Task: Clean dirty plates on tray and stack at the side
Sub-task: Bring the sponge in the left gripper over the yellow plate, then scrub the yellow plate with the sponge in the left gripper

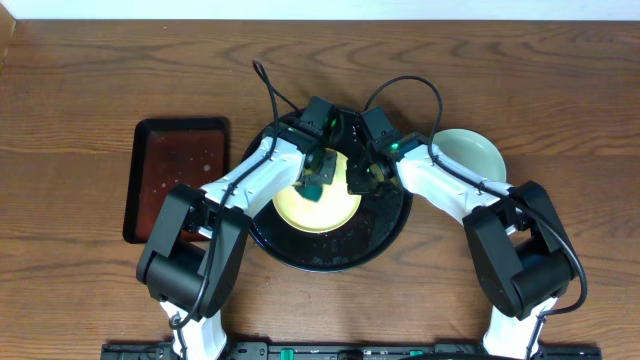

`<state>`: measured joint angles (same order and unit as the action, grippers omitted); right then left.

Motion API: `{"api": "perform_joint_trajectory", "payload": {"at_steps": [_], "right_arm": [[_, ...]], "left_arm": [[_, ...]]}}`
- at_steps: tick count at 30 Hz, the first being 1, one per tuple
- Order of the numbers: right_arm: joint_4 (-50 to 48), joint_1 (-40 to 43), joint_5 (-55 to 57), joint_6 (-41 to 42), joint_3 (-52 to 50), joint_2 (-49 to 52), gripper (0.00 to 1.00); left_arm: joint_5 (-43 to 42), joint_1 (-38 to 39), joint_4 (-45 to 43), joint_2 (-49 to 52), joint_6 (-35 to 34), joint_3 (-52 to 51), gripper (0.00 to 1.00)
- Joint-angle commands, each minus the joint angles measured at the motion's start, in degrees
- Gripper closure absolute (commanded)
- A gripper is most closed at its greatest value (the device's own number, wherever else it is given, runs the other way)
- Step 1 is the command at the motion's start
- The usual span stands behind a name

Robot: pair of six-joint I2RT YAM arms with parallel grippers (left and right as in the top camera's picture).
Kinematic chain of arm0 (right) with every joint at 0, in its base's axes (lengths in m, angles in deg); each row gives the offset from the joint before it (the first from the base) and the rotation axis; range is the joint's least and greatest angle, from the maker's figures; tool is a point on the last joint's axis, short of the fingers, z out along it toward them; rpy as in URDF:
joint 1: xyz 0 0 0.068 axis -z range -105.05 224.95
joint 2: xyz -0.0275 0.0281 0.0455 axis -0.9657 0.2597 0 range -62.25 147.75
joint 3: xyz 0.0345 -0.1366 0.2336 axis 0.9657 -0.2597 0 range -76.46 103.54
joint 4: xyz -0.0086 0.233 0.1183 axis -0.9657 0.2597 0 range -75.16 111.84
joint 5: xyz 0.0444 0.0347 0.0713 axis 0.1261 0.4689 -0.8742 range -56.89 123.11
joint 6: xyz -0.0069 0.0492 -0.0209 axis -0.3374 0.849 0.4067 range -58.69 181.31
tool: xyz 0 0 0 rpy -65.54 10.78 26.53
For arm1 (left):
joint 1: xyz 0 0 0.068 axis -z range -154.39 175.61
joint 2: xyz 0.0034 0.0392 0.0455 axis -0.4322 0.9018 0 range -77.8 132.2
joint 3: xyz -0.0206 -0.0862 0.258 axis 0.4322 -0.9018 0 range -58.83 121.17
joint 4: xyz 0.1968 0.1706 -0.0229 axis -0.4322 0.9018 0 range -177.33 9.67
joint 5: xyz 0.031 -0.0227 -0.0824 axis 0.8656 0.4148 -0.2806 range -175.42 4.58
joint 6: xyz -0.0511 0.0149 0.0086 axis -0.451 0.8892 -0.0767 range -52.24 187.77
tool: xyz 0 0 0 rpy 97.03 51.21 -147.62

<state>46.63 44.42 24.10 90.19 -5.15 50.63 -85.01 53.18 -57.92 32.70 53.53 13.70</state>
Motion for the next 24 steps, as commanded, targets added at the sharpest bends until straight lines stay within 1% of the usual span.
{"api": "perform_joint_trajectory", "payload": {"at_steps": [1, 5, 11, 13, 15, 20, 24], "right_arm": [[1.0, 0.0, 1.2, -0.2, 0.1, 0.7, 0.99], [1.0, 0.0, 1.2, -0.2, 0.1, 0.7, 0.99], [1.0, 0.0, 1.2, -0.2, 0.1, 0.7, 0.99], [1.0, 0.0, 1.3, -0.2, 0.1, 0.7, 0.99], [1.0, 0.0, 1.3, -0.2, 0.1, 0.7, 0.99], [0.8, 0.1, 1.3, -0.2, 0.1, 0.7, 0.99], [0.8, 0.1, 1.3, -0.2, 0.1, 0.7, 0.99]], "left_arm": [[13.3, -0.4, -1.9, 0.8, -6.7, -0.2, 0.93], [19.5, -0.4, -5.0, 1.3, -8.4, -0.2, 0.92], [19.5, -0.3, -10.7, 5.2, -8.4, -0.2, 0.93], [17.6, -0.2, -10.6, 6.1, -8.4, -0.2, 0.92], [13.5, -0.2, -9.0, 6.1, -8.3, -0.2, 0.93], [5.5, -0.2, -2.4, 4.1, -8.0, -0.2, 0.92], [0.9, -0.3, 3.6, 1.2, -3.9, -0.2, 0.93]]}}
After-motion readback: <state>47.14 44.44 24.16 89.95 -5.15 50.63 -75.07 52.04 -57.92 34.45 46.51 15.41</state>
